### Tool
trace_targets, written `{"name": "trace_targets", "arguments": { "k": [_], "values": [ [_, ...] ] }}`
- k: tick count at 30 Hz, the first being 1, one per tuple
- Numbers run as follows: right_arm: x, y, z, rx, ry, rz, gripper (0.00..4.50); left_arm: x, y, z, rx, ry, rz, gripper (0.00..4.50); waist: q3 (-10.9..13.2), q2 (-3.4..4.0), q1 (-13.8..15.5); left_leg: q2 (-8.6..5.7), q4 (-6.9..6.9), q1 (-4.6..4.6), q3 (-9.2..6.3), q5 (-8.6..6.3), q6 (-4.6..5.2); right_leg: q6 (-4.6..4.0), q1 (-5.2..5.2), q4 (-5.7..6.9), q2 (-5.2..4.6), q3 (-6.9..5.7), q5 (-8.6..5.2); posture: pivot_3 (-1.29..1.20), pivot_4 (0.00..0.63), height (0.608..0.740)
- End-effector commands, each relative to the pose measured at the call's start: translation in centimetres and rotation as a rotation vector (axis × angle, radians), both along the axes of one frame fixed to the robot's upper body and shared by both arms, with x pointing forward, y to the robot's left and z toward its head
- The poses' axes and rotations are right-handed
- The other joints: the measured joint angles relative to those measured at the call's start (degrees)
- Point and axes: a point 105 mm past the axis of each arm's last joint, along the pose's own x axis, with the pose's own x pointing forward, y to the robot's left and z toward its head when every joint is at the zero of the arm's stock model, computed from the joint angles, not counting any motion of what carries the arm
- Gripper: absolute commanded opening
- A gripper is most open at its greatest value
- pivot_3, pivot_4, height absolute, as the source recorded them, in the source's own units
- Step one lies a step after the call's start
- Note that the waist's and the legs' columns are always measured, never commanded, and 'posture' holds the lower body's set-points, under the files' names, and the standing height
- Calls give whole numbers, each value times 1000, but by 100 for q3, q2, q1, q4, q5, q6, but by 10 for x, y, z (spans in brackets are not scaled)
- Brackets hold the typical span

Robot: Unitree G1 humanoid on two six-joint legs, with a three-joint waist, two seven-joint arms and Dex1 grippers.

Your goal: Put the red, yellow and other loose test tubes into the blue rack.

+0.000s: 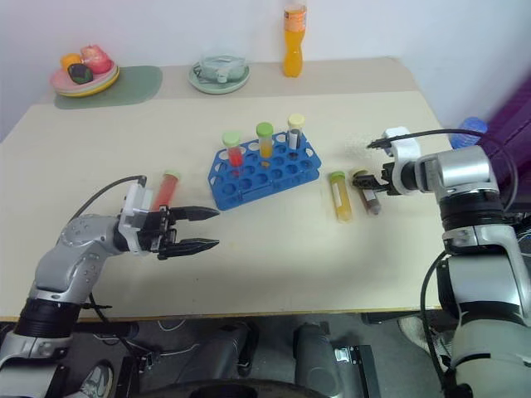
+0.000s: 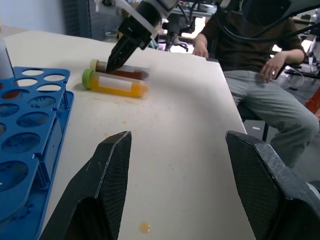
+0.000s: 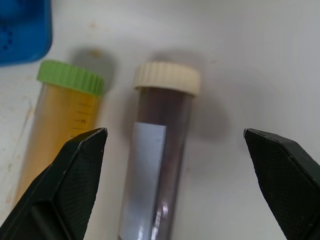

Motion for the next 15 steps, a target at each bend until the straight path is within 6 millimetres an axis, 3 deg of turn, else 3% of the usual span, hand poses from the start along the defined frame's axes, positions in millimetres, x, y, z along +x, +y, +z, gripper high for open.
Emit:
{"name": "trace_targets", "arguments": {
  "k": [1,3,6,11,12,15],
  "values": [
    [7,2,14,-17,-31,-1,4500,-3,2,10,-6,-36,2,3038,0,0,-4,0,0,0,0,0,0,0,0,0,0,0,0,0,150,740],
    [10,4,12,-31,-25,4,4500,-4,3,9,-5,-32,5,3038,0,0,-17,0,0,0,0,0,0,0,0,0,0,0,0,0,150,740],
    [14,8,9,-44,-15,3,3646,-6,4,7,0,-29,16,3069,0,0,-42,0,-1,0,0,1,-2,0,-1,1,1,0,0,0,150,740],
    [16,11,4,-67,7,8,1075,-9,6,6,4,-24,32,3069,0,0,-112,0,0,0,0,2,-3,-1,-1,4,2,1,1,0,150,740],
    [16,12,4,-68,8,11,808,-9,6,6,6,-25,36,3069,0,0,-113,0,0,0,0,2,-3,-1,-1,4,2,1,1,0,150,740],
    [17,11,6,-87,-6,22,808,-9,7,6,8,-25,42,3069,0,1,-115,0,0,0,0,1,-3,-1,-1,4,3,1,1,0,150,740]
  ]
}}
